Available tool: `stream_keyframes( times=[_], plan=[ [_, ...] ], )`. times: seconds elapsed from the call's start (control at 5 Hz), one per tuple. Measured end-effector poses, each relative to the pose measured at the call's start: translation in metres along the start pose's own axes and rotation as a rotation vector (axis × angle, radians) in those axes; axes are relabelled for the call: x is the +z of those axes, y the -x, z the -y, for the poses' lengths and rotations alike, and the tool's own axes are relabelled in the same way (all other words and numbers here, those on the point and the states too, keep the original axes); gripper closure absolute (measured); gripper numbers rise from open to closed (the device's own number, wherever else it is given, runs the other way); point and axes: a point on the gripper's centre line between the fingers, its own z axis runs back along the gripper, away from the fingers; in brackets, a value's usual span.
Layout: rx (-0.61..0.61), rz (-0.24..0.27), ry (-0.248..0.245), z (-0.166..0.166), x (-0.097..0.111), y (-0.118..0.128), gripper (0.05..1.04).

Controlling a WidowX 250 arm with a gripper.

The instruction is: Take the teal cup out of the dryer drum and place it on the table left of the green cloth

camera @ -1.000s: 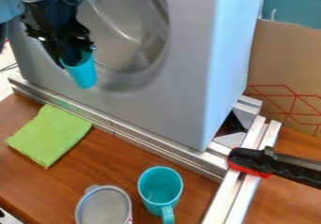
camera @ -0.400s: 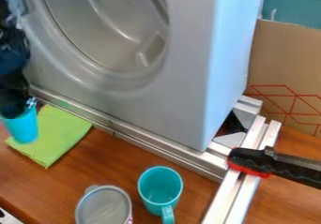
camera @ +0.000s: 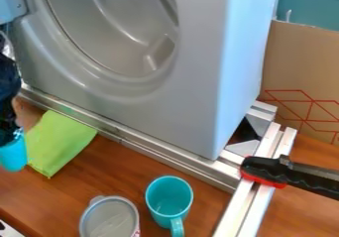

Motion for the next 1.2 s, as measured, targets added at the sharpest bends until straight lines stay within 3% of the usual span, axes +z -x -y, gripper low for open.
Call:
stream_keyframes(
  times=[0.4,0.8,1.0,1.2],
  plan=[
    [-0.021,-0.06,0.0,-0.009,-0.028,-0.001,0.967],
    [-0.007,-0.128,0.038,-0.018,-0.054,0.001,0.967],
    [0.025,-0.178,0.04,-0.024,-0.063,0.001,0.967],
    [0.036,-0.184,0.031,-0.027,-0.064,-0.001,0.967]
  ],
)
